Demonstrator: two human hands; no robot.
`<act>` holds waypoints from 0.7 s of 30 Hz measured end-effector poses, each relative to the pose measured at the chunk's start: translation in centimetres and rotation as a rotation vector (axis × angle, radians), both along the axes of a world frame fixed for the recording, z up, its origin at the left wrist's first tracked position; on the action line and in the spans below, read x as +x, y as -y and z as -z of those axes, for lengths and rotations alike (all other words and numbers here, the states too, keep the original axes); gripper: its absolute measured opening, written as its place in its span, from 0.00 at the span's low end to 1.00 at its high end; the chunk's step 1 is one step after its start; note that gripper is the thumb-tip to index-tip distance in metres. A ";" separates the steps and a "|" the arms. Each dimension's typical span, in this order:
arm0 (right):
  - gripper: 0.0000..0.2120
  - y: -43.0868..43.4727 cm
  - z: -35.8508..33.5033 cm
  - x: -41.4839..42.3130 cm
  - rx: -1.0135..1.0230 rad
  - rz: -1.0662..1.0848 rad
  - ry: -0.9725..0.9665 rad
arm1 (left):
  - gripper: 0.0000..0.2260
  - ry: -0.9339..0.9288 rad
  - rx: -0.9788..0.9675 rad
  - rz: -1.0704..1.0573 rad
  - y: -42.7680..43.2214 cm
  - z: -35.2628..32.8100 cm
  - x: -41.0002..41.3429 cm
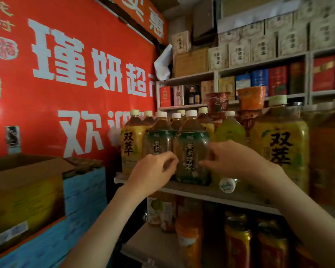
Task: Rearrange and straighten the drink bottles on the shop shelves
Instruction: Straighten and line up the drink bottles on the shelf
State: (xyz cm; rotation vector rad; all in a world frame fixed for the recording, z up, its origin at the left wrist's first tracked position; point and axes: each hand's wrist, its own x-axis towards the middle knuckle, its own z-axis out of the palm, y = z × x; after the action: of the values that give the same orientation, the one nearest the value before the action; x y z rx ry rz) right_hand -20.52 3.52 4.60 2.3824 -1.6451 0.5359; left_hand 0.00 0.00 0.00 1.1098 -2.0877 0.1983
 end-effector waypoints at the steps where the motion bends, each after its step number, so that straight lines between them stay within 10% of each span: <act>1: 0.11 0.0 0.6 0.2 0.045 0.053 -0.032 | 0.09 0.011 -0.011 0.013 0.8 0.1 0.2; 8: 0.35 -1.8 3.9 1.2 -0.019 0.344 -0.178 | 0.08 0.056 -0.246 0.243 4.1 0.4 -0.6; 21: 0.17 -2.7 1.6 1.0 -0.109 0.341 0.027 | 0.24 0.088 -0.549 0.279 5.4 -3.6 -2.6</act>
State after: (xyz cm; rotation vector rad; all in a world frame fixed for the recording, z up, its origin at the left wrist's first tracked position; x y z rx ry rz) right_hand -19.55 6.17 3.03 1.9678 -1.9254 0.5769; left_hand -2.64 -5.36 3.62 0.4846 -2.0557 0.6463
